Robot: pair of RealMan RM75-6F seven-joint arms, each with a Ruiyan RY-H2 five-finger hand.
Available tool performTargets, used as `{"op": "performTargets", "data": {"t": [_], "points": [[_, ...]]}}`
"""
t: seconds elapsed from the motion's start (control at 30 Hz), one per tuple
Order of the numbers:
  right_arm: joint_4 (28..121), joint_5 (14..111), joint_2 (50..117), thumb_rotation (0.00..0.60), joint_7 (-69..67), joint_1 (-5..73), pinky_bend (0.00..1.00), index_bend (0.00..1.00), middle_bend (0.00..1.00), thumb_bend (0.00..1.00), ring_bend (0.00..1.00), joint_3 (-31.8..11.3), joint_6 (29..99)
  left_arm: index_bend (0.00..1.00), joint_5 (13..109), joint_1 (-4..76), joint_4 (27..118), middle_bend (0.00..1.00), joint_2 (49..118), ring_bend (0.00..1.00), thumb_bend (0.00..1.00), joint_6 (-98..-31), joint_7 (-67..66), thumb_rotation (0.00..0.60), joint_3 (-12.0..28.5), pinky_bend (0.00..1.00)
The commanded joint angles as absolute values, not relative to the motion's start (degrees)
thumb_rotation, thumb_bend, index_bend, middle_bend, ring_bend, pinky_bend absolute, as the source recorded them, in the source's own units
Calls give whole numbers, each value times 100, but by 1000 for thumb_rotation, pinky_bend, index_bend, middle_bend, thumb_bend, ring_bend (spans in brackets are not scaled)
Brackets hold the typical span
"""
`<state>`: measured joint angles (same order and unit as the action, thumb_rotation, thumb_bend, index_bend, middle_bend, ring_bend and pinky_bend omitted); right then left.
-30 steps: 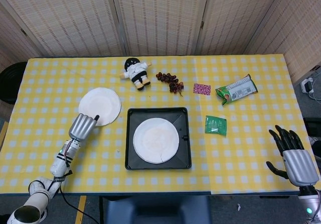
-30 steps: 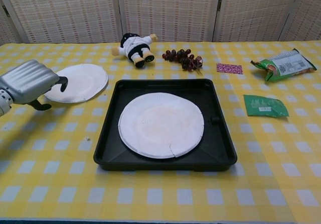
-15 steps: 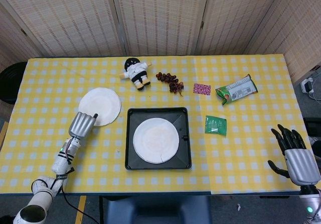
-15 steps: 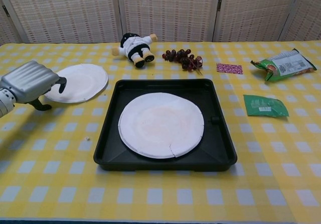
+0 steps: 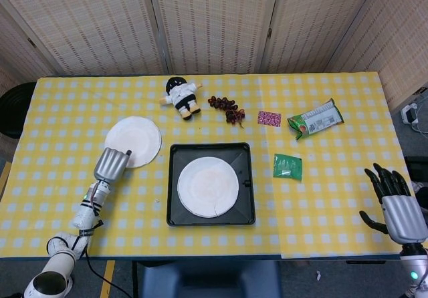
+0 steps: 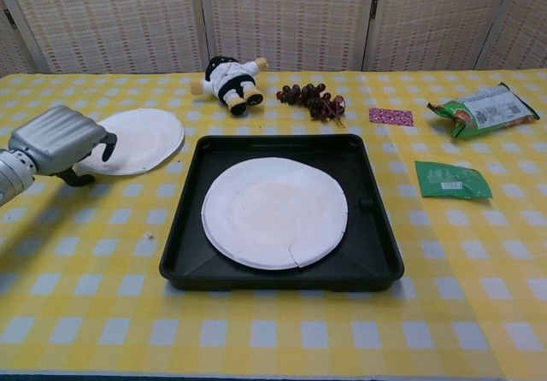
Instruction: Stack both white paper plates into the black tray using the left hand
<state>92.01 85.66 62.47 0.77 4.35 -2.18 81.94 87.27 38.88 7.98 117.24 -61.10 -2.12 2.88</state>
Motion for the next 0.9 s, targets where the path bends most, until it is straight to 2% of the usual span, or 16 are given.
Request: {"op": "performTargets", "data": {"t": [0.03,0.4,0.9], "points": [[9195,8542,6251,600,80,434,0,0,0,292,0,-229,8195,535,8710,3912,769,1000,11755,1000,323,-6042,-191,600,283,1000],[9179,8473,6249,600,80,454,0,0,0,292,0,-252,8144,657,8699,3926,701,1000,11865,1000,427,-6141,-93,600,248,1000],[9194,8572,6231,600,53,427,0,0,0,291,0,-213,8210,670,8704,3821,816,1000,11840,1000,475,-6941,286,600,240,1000]]}}
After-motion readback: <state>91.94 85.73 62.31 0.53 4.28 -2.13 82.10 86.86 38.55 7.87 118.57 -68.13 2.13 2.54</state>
